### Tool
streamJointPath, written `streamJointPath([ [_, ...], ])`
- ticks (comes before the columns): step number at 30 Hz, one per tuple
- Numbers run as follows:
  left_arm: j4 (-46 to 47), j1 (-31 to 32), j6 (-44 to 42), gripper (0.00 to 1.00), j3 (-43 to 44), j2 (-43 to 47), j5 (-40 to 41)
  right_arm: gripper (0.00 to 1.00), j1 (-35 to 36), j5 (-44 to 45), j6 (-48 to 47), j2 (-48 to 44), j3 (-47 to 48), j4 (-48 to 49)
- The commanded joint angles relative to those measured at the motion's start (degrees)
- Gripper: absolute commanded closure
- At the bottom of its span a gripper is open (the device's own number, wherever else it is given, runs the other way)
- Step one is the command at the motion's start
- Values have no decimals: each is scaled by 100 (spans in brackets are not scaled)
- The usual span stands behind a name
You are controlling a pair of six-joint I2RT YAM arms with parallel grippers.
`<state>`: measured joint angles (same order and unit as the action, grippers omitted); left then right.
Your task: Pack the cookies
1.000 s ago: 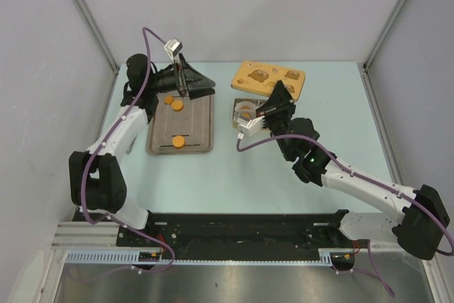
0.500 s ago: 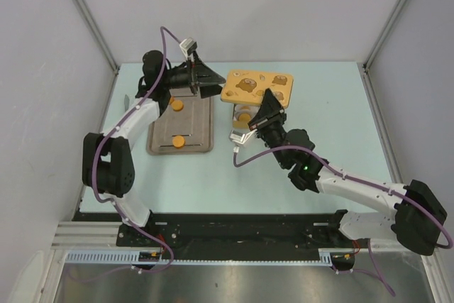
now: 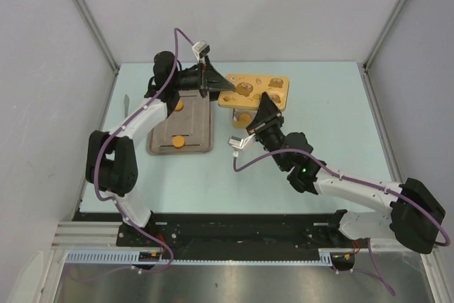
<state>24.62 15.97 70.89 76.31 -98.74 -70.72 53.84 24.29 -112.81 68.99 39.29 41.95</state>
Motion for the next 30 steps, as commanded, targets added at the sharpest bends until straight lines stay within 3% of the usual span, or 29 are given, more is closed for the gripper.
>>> streamJointPath([
  [1,323,248,116,38,94,-101,-74,100,38,-21,-179,79,26,586],
  [8,965,319,548,67,-11,-234,-82,90,21,23,-197,115,35,516],
  [11,1123,319,662,76,-38,-233,-91,82,3,40,-180,114,26,437],
  [12,1167,311,715,81,-38,-242,-83,73,3,58,-179,106,18,419],
  [15,1492,293,952,88,-29,-321,-83,59,3,84,-232,71,-96,313],
  [20,2519,135,1760,95,24,-523,-56,54,47,172,-101,-61,-273,50],
  [24,2653,-49,1858,97,103,-664,-21,21,56,356,188,-105,-273,-266],
  [25,2636,-137,1771,97,164,-751,-30,18,56,374,216,-123,-273,-397],
  [28,1944,-304,1124,100,533,-927,66,9,65,366,383,-131,-255,-425],
  [30,996,-366,586,100,928,-989,207,5,82,418,540,-149,-116,-512],
])
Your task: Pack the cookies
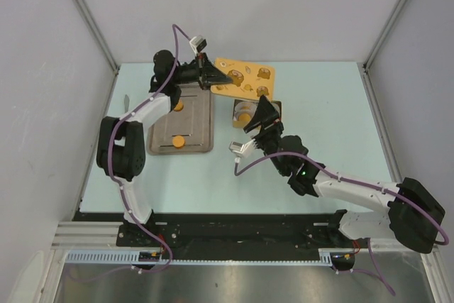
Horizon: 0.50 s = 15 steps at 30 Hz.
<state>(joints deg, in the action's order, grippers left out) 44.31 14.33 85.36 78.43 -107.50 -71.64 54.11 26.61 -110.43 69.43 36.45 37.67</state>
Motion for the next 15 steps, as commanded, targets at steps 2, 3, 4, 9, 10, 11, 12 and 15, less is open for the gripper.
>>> streamJointPath([
  [2,-1705,-237,-1468,100,1032,-244,413,4,39,387,802,-184,415,-531],
  [3,-1855,-237,-1644,100,1103,-288,509,4,12,458,1013,-167,564,-698],
  [4,-1961,-229,-1663,100,1156,-341,554,4,-31,520,1493,-149,957,-1074],
  [9,-1997,-194,-1689,100,1315,-753,607,3,-356,731,3183,123,2531,-2604],
  [10,-1962,-185,-1690,100,1332,-815,581,3,-487,723,3464,193,2795,-3216],
  [11,-1927,-176,-1681,100,1359,-868,563,3,-576,679,4050,246,3372,-3535],
  [12,-1927,-167,-1681,100,1359,-965,537,3,-655,618,4326,377,3639,-4322],
  [15,-1961,-88,-1785,100,1324,-1070,545,4,-1050,258,5757,772,4991,-6061],
])
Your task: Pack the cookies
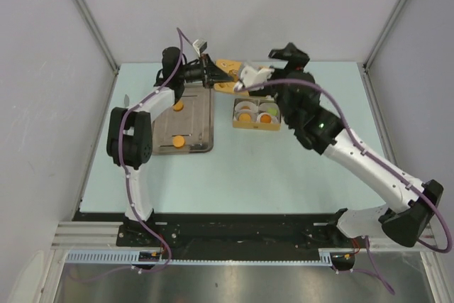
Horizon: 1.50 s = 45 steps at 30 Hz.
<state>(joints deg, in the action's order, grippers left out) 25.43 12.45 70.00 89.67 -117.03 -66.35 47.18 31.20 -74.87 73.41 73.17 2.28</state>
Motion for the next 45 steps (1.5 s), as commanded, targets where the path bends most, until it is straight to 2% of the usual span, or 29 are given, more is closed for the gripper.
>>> streamJointPath([
  [1,-213,126,-328,100,200,-127,43,4,-628,-498,2535,481,1619,-2888],
  [2,-292,152,-407,100,209,-144,78,4,-779,-701,3226,621,2257,-3257],
  [3,-389,196,-521,100,218,-179,113,4,-980,-912,3538,848,2516,-3878],
  [5,-364,249,-514,100,226,-241,148,4,-1560,-1676,4274,1009,2894,-4339],
  [9,-328,407,-540,100,253,-373,183,4,-2299,-2679,4884,1210,2958,-4692],
  [11,-180,486,-461,100,200,-434,227,4,-2914,-3600,5183,1351,3010,-4955],
  [14,-12,609,-312,100,156,-557,254,6,-3476,-4472,5606,1527,2801,-4983],
  [18,155,698,-267,100,147,-750,324,7,-3812,-5139,6045,1510,1810,-4352],
  [27,6,715,-408,100,402,-1128,438,5,-4252,-6099,7030,1993,1042,-3147],
  [32,67,733,-382,100,385,-1216,517,5,-4305,-6266,7416,2423,805,-2594],
  [37,523,768,57,100,464,-1445,439,5,-4296,-6354,7478,2828,761,-2137],
  [45,718,821,304,100,639,-1770,386,5,-4296,-6469,7724,3215,760,-1802],
])
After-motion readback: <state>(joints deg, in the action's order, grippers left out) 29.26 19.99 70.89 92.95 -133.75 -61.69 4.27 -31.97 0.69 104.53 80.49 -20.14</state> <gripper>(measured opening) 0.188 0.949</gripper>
